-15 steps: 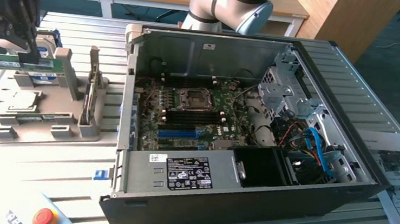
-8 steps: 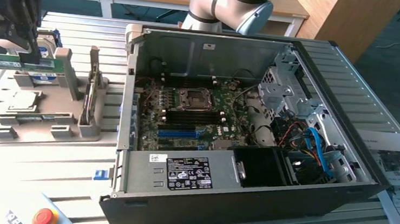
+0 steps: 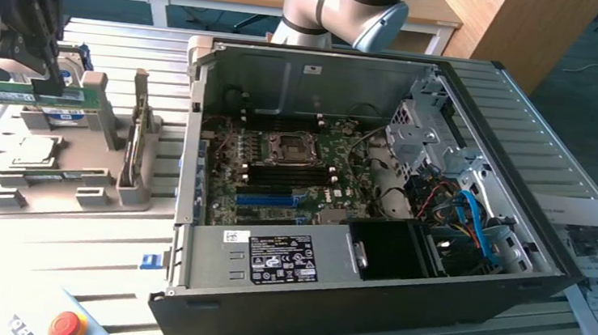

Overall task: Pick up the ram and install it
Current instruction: 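Pick up the ram and move it above insertion slot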

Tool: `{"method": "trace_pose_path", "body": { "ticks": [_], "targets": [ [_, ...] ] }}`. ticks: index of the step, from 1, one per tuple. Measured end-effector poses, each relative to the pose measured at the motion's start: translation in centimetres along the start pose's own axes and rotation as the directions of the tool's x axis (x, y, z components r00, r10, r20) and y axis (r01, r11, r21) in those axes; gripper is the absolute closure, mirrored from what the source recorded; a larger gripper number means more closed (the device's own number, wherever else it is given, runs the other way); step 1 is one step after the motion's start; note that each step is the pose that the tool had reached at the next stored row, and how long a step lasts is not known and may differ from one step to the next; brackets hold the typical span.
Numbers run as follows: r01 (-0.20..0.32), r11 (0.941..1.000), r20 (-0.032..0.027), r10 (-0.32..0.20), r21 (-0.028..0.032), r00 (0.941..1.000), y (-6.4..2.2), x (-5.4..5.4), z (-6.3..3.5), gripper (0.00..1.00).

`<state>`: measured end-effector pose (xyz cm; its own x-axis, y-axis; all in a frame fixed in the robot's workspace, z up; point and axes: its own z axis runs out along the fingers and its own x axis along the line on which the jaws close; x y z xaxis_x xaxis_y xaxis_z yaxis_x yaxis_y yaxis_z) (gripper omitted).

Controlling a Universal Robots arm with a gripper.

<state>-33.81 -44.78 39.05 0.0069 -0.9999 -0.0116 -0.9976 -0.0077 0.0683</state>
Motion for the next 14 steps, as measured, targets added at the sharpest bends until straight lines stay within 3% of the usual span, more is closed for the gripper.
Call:
{"method": "trace_pose_path", "body": {
  "ticks": [6, 14],
  "targets": [
    [0.000, 1.0000, 0.0000, 0.000, -0.0001, 1.0000, -0.35, 0.1, -0.02, 0.88],
    [0.000, 1.0000, 0.0000, 0.000, -0.0020, 1.0000, -1.66, 0.3, -0.12, 0.88]
  ]
}}
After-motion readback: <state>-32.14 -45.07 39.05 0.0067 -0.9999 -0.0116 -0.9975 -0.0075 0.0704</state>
